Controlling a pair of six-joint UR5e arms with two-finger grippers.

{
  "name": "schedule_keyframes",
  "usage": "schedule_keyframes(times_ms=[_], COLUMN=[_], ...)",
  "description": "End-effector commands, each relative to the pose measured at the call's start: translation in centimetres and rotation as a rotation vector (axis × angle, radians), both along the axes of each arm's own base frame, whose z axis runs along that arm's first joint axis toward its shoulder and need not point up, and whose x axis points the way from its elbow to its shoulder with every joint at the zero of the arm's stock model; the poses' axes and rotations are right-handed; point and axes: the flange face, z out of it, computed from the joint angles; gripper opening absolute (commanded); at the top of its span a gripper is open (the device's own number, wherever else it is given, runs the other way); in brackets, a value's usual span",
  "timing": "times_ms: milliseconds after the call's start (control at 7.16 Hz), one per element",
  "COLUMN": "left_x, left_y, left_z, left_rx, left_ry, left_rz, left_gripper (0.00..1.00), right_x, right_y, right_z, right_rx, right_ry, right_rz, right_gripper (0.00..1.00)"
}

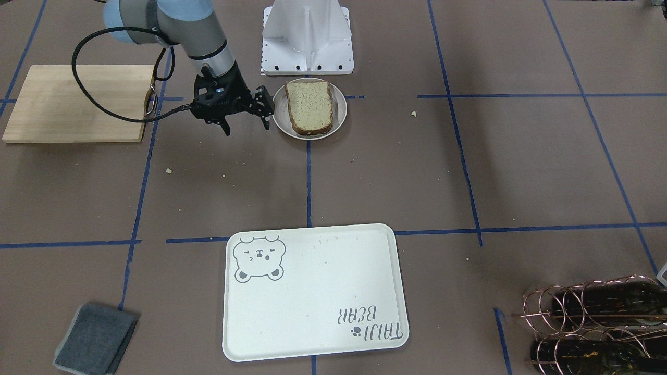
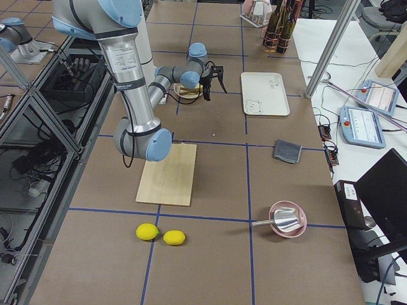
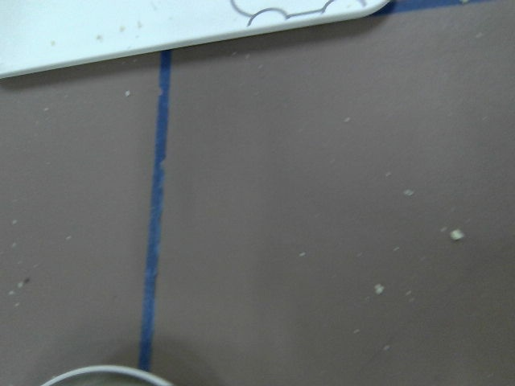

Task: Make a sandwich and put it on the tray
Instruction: 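Withdraw the right arm to rest while the left arm moves toward the plate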

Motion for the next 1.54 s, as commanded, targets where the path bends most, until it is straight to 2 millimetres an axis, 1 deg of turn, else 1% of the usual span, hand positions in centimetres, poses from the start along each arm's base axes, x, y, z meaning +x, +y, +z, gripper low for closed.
schedule_keyframes(times_ms=[0,140,279,419,559,699,838,978,1118,1257,1397], left_x=[0.0,2.3,4.9,8.8,13.1,17.9,22.5,27.9,33.0,37.7,42.2], left_y=[-2.2,-4.0,-4.3,-4.5,-3.4,-2.9,-1.9,-0.2,1.7,3.1,5.1], left_z=[-3.8,-4.7,-6.4,-8.9,-10.4,-12.5,-15.6,-17.8,-19.7,-21.0,-21.7], left_rx=[0.319,0.278,0.163,0.186,0.195,0.068,-0.005,-0.073,-0.163,-0.236,-0.295], left_ry=[-0.019,0.073,0.195,0.226,0.288,0.379,0.403,0.417,0.457,0.481,0.481], left_rz=[0.0,0.034,-0.004,0.057,0.177,0.21,0.152,0.09,0.06,0.013,-0.04], left_gripper=[1.0,1.0,1.0,1.0,1.0,1.0,1.0,1.0,1.0,1.0,1.0], right_x=[9.3,14.8,21.3,27.7,34.4,40.0,43.1,44.4,45.6,46.6,47.3], right_y=[-5.2,-7.2,-8.6,-8.8,-8.0,-6.4,-3.1,-1.3,0.1,0.7,1.0], right_z=[6.4,9.7,13.8,17.9,22.0,25.4,29.1,31.4,32.4,32.6,32.8], right_rx=[0.082,0.088,0.14,0.173,0.178,0.125,0.065,0.056,0.028,0.013,0.005], right_ry=[0.116,0.136,0.182,0.212,0.229,0.26,0.275,0.285,0.254,0.226,0.214], right_rz=[-0.102,-0.15,-0.207,-0.262,-0.285,-0.241,-0.226,-0.261,-0.248,-0.224,-0.209], right_gripper=[1.0,1.0,1.0,1.0,1.0,1.0,1.0,1.0,1.0,1.0,1.0])
